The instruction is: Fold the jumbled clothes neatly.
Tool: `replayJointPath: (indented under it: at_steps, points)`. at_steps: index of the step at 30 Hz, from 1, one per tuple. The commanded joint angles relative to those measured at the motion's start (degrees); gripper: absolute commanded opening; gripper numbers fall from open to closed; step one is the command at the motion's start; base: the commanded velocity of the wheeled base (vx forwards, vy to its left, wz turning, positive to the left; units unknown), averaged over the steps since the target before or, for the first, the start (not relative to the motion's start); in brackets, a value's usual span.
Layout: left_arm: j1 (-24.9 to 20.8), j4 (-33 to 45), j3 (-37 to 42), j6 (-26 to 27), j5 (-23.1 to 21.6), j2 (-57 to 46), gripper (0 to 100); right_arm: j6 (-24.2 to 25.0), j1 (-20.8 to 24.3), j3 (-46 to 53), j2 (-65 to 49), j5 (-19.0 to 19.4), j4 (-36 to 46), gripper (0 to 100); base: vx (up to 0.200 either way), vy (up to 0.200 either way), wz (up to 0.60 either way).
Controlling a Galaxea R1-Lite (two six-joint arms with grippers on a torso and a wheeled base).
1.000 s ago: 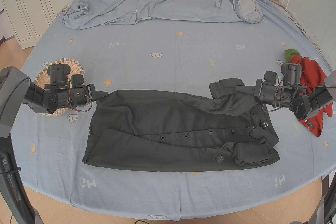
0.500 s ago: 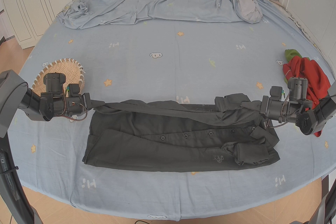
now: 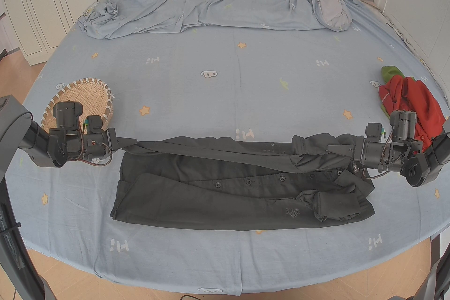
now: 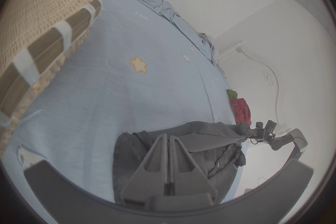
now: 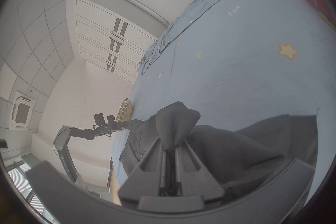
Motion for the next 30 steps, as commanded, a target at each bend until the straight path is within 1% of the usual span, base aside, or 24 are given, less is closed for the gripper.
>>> replayJointPath:
  at_steps: [1,4,5,8,10,12,13,15,19,21,23,24,26,27,28,30]
  points:
    - [-0.06,-0.91,1.42,0.0,-0.27,-0.15,0,0.01,0.03,0.49,0.0,0.07,0.0,0,0.0,0.0,0.0]
    - [0.03,-2.31,2.39,0.36,-0.35,0.02,0,-0.07,0.03,1.2,0.18,0.07,-0.44,0,0.0,0.0,0.0]
    - [0.03,-3.02,2.83,0.44,-0.35,0.11,100,0.01,0.03,1.28,0.27,0.07,-0.88,0,0.0,0.0,0.0]
    - [0.21,-4.77,2.39,-0.26,-0.27,0.02,100,0.1,0.03,1.55,0.09,0.16,-1.14,0,0.0,0.0,0.0]
    - [1.96,-5.92,1.77,-1.49,-0.27,-0.59,100,0.01,0.03,2.25,-0.17,0.16,-1.14,0,0.0,0.0,0.0]
    - [2.49,-6.27,1.16,-2.19,-0.27,-1.12,100,0.01,0.03,2.6,-0.26,0.25,-1.23,0,0.0,0.0,0.0]
    - [3.54,-6.53,0.02,-3.78,-0.35,-2.61,100,0.01,0.03,3.31,-0.26,0.25,-1.41,0,0.0,0.0,0.0]
    - [4.25,-6.53,-1.39,-5.36,-0.62,-4.02,100,0.01,0.03,3.83,-0.17,0.42,-2.02,0,0.0,0.0,0.0]
    - [4.95,-6.44,-4.73,-9.05,-3.61,-6.48,100,0.01,0.03,4.8,-0.17,1.13,-3.08,0,0.0,0.0,0.0]
    - [4.25,-6.44,-5.61,-11.86,-5.45,-7.18,100,0.01,0.03,4.98,-0.17,1.21,-3.25,0,0.0,0.0,0.0]
    - [3.11,-6.53,-5.61,-13.44,-6.15,-7.45,100,0.01,0.03,4.98,-0.08,1.21,-3.25,0,0.0,0.0,0.0]
    - [1.52,-6.53,-5.52,-14.5,-6.24,-7.36,100,-0.07,0.03,5.24,-0.26,1.21,-3.25,0,0.0,0.0,0.0]
    - [-0.59,-6.53,-4.99,-14.85,-6.24,-6.92,100,-0.16,0.03,6.21,-0.35,1.21,-3.34,0,0.0,0.0,0.0]
    - [-0.59,-6.53,-4.99,-14.85,-6.24,-6.92,100,-0.16,0.03,6.21,-0.35,1.21,-3.34,0,0.0,0.0,0.0]
    - [-2.7,-6.53,-4.47,-14.76,-6.24,-6.13,100,-0.16,0.03,6.47,-0.35,1.3,-3.34,0,0.0,0.0,0.0]
    - [-4.89,-6.53,-3.85,-14.85,-6.24,-5.07,100,-0.16,0.03,6.82,-0.26,1.21,-3.43,0,0.0,0.0,0.0]
